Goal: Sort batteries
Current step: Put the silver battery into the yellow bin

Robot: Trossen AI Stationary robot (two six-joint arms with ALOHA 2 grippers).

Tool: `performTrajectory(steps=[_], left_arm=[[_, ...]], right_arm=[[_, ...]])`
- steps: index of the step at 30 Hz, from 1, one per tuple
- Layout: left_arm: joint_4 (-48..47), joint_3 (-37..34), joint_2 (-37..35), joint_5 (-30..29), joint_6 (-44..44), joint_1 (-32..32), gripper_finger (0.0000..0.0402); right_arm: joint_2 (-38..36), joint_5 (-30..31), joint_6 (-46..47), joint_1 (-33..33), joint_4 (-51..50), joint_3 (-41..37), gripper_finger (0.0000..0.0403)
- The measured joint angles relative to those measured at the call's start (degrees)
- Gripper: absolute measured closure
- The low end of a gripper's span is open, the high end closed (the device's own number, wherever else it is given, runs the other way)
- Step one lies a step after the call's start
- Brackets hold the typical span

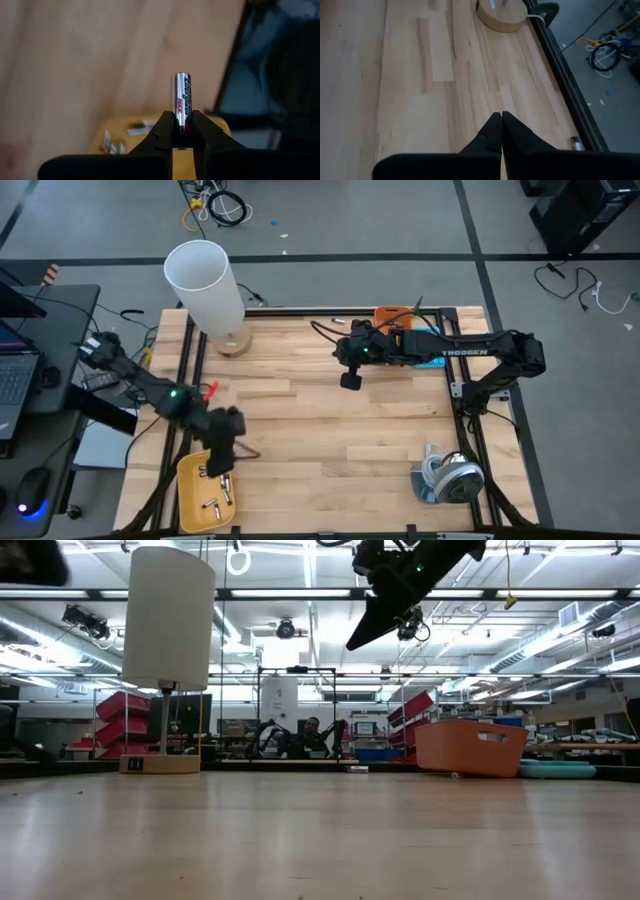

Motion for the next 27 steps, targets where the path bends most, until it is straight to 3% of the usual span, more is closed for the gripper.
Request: performTrajectory(steps=[4, 8, 13, 16, 27], left_arm=[[-0.31, 0.35, 0.91, 3.68, -6.51, -6.63, 0.0377], [-0.7, -0.7, 0.93, 9.36, -21.8, -11.88, 0.0377], [1.32, -2.32, 1.44, 6.04, -33.05, -18.21, 0.0377], [3.68, -3.84, 3.63, 7.59, -39.59, -20.06, 0.0377], [6.16, -4.93, 14.64, 20.62, -39.86, -20.91, 0.0377]], right_arm=[[0.0, -2.1, -0.09, -0.03, 2.01, -1.85, 0.0403], [0.0, -2.66, 1.08, -0.04, 1.57, -3.2, 0.0403], [-0.01, -2.95, 3.0, 0.15, 1.89, -4.48, 0.0403], [-0.02, -2.98, 3.49, 0.33, 2.19, -4.55, 0.0403], [-0.02, -3.01, 4.41, 2.24, 2.92, -4.57, 0.0403]])
